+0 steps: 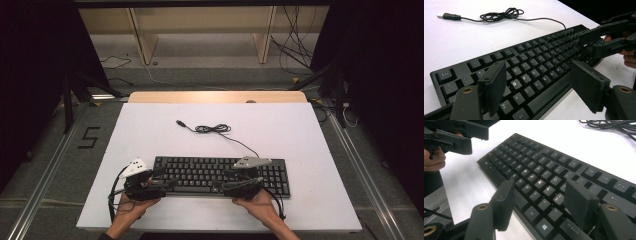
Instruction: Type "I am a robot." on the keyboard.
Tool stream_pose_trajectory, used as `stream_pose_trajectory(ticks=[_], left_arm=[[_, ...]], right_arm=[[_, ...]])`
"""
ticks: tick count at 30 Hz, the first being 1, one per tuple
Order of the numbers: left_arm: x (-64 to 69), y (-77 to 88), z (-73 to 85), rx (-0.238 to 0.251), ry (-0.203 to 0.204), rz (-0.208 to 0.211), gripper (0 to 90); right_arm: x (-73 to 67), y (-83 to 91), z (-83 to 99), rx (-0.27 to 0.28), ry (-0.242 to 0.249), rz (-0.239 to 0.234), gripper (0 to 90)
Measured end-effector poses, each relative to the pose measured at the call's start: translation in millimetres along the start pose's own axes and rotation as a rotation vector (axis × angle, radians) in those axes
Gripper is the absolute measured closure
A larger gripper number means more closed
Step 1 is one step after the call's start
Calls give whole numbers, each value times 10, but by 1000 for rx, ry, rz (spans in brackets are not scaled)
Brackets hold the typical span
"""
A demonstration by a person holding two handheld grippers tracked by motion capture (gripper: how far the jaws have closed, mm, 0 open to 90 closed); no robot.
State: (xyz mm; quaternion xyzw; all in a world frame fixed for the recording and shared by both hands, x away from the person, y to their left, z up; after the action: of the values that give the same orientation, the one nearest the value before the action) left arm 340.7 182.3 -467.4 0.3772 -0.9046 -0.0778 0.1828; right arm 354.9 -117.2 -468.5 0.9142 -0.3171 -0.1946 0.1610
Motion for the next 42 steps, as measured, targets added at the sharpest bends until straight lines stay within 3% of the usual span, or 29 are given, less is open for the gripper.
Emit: stream_pose_trajectory(ticks=[9, 17, 25, 42], left_arm=[[31, 49, 35, 0, -9, 3, 287], [70, 65, 63, -9, -21, 7, 287], [86, 82, 75, -11, -27, 9, 285], [94, 115, 97, -17, -25, 5, 282]], right_arm=[[-7, -44, 1, -21, 5, 7, 514], [14, -92, 4, -38, 16, 31, 723], [21, -142, 21, -66, 22, 42, 858], [6, -249, 82, -118, 44, 40, 900]])
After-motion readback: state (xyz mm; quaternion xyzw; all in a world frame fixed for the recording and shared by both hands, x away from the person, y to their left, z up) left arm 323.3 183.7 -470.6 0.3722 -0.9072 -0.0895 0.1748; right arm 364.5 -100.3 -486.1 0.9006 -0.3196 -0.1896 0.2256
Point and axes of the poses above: each handheld gripper's, and its own axes: y roughly backward along the jaws, z roughly out of its underside, x roughly to its right, the point moved 2 cm from there along -y, roughly forward along the jaws, and after that the axes turned 10 degrees about x, right-handed, at the moved point
